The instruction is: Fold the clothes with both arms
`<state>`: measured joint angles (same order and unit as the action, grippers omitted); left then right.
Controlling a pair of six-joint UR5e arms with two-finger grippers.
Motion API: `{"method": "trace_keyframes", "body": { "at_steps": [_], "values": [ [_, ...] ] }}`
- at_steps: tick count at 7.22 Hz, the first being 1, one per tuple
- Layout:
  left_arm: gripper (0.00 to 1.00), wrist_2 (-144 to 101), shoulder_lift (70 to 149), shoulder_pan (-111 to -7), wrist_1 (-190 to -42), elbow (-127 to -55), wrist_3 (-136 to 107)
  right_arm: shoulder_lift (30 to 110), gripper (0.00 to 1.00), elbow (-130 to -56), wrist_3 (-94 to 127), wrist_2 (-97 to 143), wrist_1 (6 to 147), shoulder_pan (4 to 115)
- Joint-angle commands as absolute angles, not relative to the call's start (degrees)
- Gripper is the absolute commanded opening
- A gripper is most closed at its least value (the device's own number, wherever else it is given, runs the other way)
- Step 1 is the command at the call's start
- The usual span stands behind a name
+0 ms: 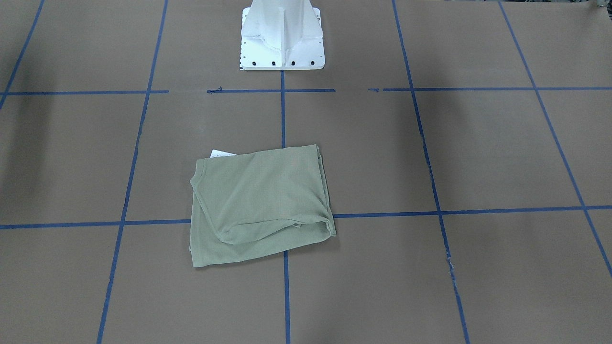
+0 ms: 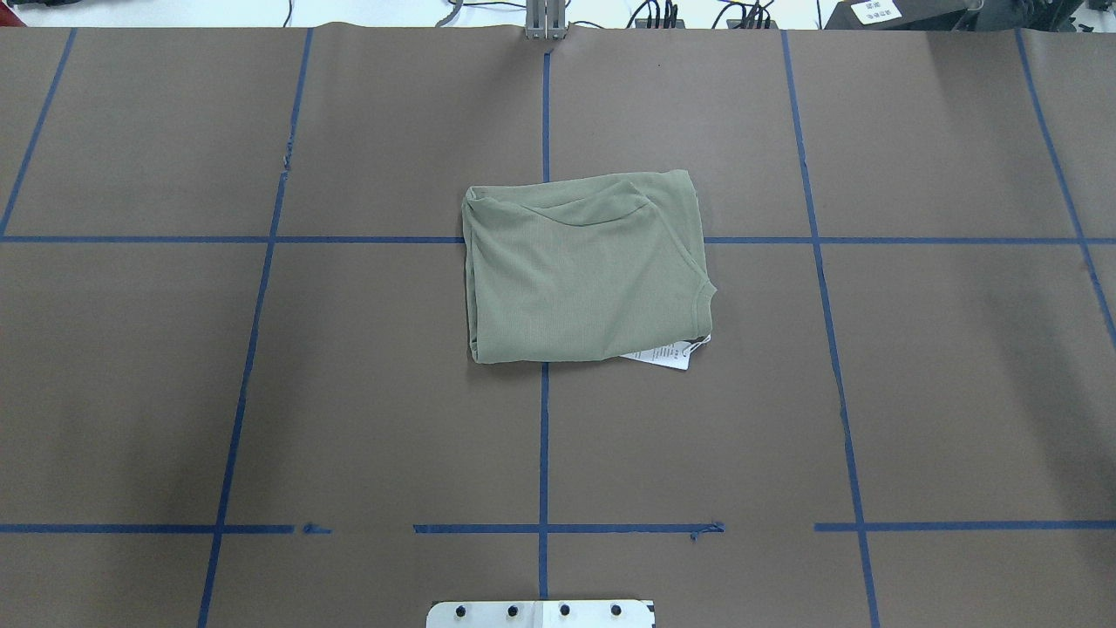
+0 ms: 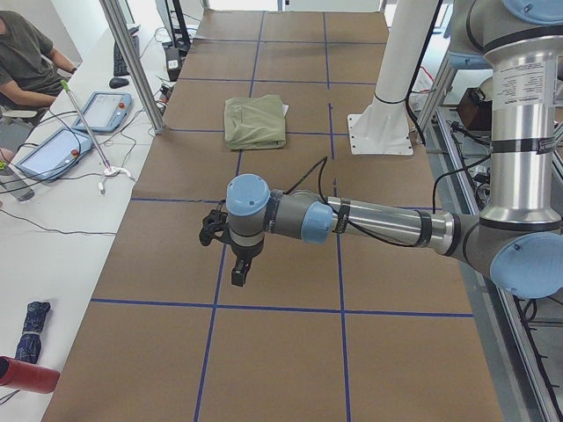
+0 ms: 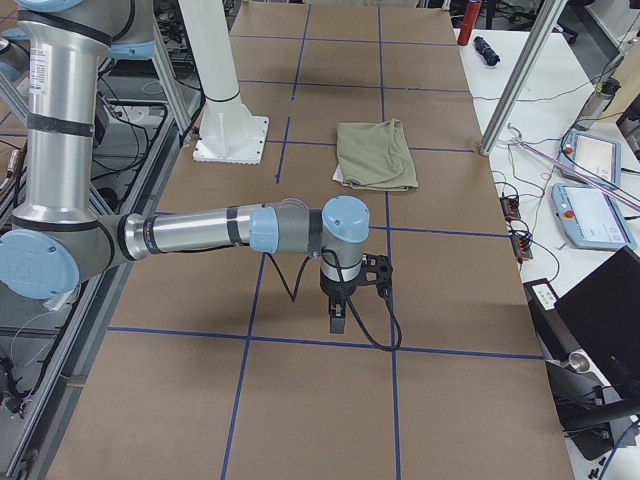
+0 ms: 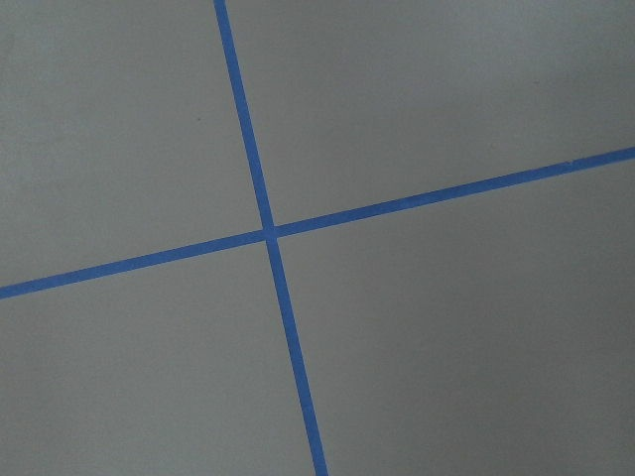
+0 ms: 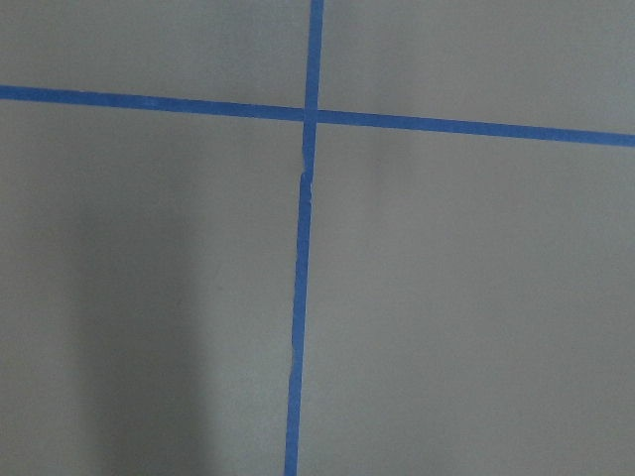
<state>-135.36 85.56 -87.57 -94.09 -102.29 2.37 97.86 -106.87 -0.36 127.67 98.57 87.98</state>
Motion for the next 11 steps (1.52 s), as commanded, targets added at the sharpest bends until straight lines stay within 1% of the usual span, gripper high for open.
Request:
{"method": "trace_keyframes", "body": {
  "at_steps": [1,4,11],
  "values": [
    [1.00,-135.61,86.83,-87.45,-94.13,-101.34,2.37,97.56,1.00,-106.18,0.09,128.58,98.44,87.89],
    [1.00,-135.35,87.10,-87.63,-94.04,-101.34,2.64,97.47,1.00,-105.12,0.00,131.39,98.61,87.89],
    [1.00,-135.62,86.57,-87.63,-93.87,-101.95,2.29,97.47,1.00,-105.29,0.09,131.04,98.26,87.89]
  ]
}}
